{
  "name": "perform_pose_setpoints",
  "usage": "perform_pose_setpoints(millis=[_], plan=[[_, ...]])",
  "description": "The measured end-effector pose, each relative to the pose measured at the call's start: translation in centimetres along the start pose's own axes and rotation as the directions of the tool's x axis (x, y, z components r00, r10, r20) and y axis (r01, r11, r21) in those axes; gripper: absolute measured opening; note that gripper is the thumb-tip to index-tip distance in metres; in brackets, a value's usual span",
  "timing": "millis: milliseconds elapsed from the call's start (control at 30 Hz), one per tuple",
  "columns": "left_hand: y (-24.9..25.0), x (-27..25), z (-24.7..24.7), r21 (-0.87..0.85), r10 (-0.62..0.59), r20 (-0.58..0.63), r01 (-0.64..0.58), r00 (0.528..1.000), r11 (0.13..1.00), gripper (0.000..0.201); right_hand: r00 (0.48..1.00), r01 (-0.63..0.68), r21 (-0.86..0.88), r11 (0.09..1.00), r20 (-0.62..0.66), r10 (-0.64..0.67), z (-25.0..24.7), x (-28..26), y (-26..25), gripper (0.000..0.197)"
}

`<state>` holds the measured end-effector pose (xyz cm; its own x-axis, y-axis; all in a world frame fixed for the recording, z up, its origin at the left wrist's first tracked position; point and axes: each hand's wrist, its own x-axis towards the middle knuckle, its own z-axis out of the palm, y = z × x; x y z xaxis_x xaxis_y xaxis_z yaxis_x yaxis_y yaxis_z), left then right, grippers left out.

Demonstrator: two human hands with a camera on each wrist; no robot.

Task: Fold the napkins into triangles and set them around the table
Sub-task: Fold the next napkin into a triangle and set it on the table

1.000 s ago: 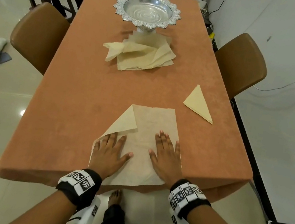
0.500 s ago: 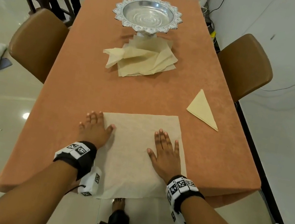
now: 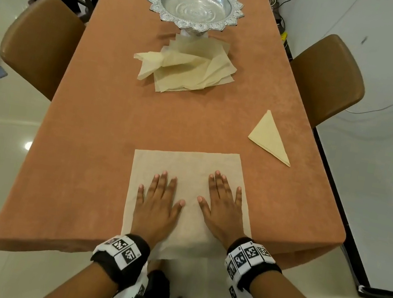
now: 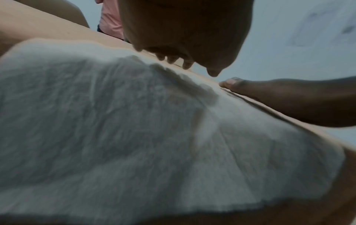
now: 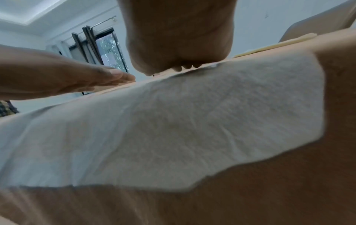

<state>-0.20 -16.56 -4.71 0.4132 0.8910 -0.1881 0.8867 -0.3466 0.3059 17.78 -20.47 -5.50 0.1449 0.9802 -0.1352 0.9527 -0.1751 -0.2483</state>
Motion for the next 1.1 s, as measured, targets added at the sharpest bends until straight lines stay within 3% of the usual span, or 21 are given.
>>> perform_pose_setpoints(millis=[133,300,400,567,633,700,800,1000,1100], plan=[[-0.5,3.7,-0.9,0.002,-0.057,-0.032,0.057,0.998,0.998,0.073,0.999,0.001,0.006,1.000,-0.051,0.000,-1.5,3.4,-2.3,0.062],[-1.6,4.7,0.5,0.029,-0.079,-0.026,0.080,0.997,0.996,0.074,1.000,0.005,-0.006,1.000,0.030,-0.005,0.1,5.6,-4.1,0.060],[-1.7,4.6,0.5,0.022,-0.074,-0.039,0.075,0.996,0.997,0.074,0.999,-0.037,-0.024,0.999,0.010,0.037,0.0,5.6,-1.9,0.061],[-1.5,4.6,0.5,0.015,-0.077,-0.060,0.078,0.995,0.997,0.073,0.958,-0.286,-0.044,0.957,-0.004,0.286,-2.7,6.0,5.3,0.063],[-1.5,4.6,0.7,0.017,-0.081,-0.061,0.083,0.995,0.996,0.072,0.971,-0.238,-0.056,0.970,-0.054,0.235,-3.1,6.0,4.0,0.064],[-1.6,4.7,0.8,0.019,-0.081,-0.070,0.083,0.994,0.996,0.072,0.994,-0.071,-0.016,0.997,-0.089,0.069,-2.3,5.9,-0.1,0.065],[-1.6,4.7,0.8,0.017,-0.073,-0.084,0.075,0.994,0.997,0.071,0.995,0.057,0.021,0.998,0.081,-0.058,-0.4,5.0,-4.1,0.074],[-0.8,4.5,-0.4,-0.014,-0.125,-0.028,0.124,0.992,0.992,0.065,0.979,-0.203,-0.047,0.978,0.024,0.204,-2.1,5.7,4.7,0.066],[1.7,6.0,-1.8,-0.075,-0.141,-0.053,0.137,0.989,0.988,0.064,0.978,-0.206,-0.067,0.976,0.024,0.207,-2.3,5.8,5.2,0.065]])
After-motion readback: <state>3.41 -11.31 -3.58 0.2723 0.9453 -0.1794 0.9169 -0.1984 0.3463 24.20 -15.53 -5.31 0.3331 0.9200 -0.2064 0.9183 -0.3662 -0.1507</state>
